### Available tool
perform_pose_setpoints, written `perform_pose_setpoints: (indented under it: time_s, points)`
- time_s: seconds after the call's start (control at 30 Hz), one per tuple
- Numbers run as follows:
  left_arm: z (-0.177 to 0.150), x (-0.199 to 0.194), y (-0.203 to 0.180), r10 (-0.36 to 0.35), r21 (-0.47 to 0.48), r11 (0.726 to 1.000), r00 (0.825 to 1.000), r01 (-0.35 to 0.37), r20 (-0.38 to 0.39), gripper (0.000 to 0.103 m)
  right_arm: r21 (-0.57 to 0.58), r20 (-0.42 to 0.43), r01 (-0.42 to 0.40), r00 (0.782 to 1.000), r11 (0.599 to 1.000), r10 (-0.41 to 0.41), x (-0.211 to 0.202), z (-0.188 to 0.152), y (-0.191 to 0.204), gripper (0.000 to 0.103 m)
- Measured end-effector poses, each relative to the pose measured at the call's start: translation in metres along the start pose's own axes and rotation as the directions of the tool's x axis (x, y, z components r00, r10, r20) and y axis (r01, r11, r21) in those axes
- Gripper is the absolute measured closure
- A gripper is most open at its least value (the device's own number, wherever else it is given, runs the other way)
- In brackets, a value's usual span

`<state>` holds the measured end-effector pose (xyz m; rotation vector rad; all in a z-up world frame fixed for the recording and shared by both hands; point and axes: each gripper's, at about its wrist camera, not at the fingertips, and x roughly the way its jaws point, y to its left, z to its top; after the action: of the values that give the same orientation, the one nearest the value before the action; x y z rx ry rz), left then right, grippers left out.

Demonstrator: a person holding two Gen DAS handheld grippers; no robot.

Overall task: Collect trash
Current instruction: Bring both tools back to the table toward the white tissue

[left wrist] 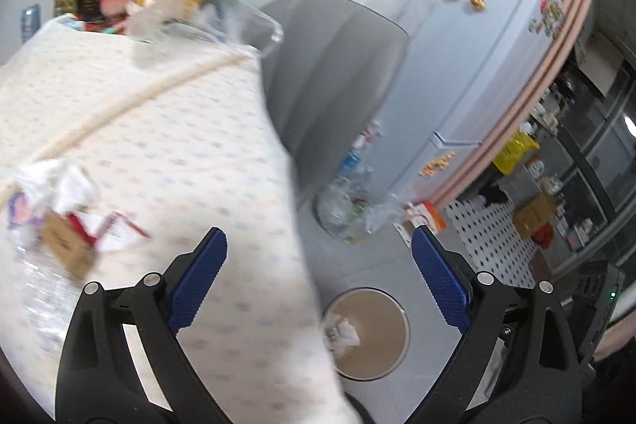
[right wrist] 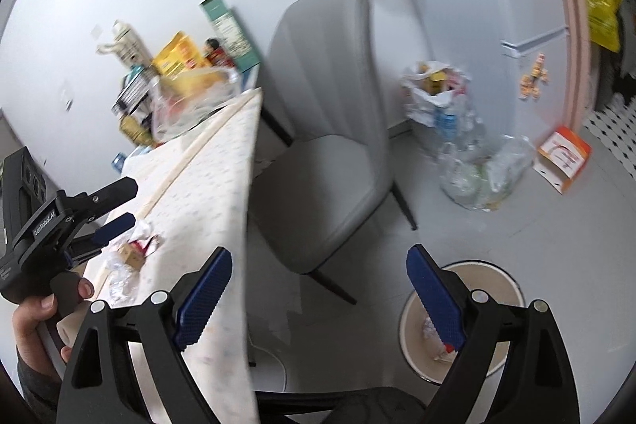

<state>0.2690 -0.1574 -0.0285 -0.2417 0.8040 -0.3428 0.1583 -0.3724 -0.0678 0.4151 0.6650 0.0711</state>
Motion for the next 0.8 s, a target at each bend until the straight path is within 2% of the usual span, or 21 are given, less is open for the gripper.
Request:
perform_pose_setpoints:
  time_s: [0.43, 0.8]
  points:
    - [0.016, -0.044, 0.101, 0.107, -0.087, 0.991, 0.993, -0.101, 0.057, 0.010, -0.123, -0.089, -0.104, 0.992, 0.987, 0.093, 0.040, 0.005, 0.102, 0.022]
    - [0.020, -0.065, 0.156, 0.156, -0.113, 0.982, 0.986, -0.150, 0.051, 0.010, -0.168, -0.176, -0.160, 0.976, 0.973, 0.130, 0.086, 0.000, 0.165, 0.033]
